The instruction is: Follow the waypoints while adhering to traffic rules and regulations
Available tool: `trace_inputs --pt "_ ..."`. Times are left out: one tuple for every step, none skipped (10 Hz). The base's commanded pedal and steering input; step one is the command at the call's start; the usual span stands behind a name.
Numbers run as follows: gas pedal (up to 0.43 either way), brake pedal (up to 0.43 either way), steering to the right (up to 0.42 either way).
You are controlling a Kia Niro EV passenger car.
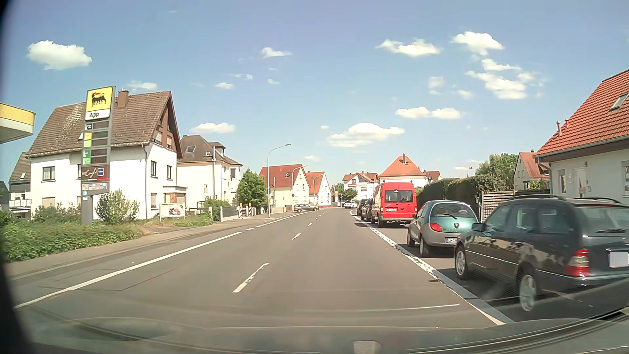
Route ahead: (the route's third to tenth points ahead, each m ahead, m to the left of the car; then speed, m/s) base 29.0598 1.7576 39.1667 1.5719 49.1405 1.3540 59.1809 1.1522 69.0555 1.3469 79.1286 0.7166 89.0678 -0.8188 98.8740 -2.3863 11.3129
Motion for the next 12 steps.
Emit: trace_inputs --pt "0.039 0.03 -0.002" --pt "0.039 0.03 -0.002" --pt "0.02 0.03 -0.003" --pt "0.02 0.03 -0.003" --pt "0.02 0.03 -0.003" --pt "0.02 0.03 -0.003" --pt "0.02 0.03 -0.002" --pt "0.028 0.03 -0.001" --pt "0.028 0.03 -0.001" --pt "0.039 0.03 -0.001" --pt "0.039 0.03 -0.001" --pt "0.039 0.03 -0.001"
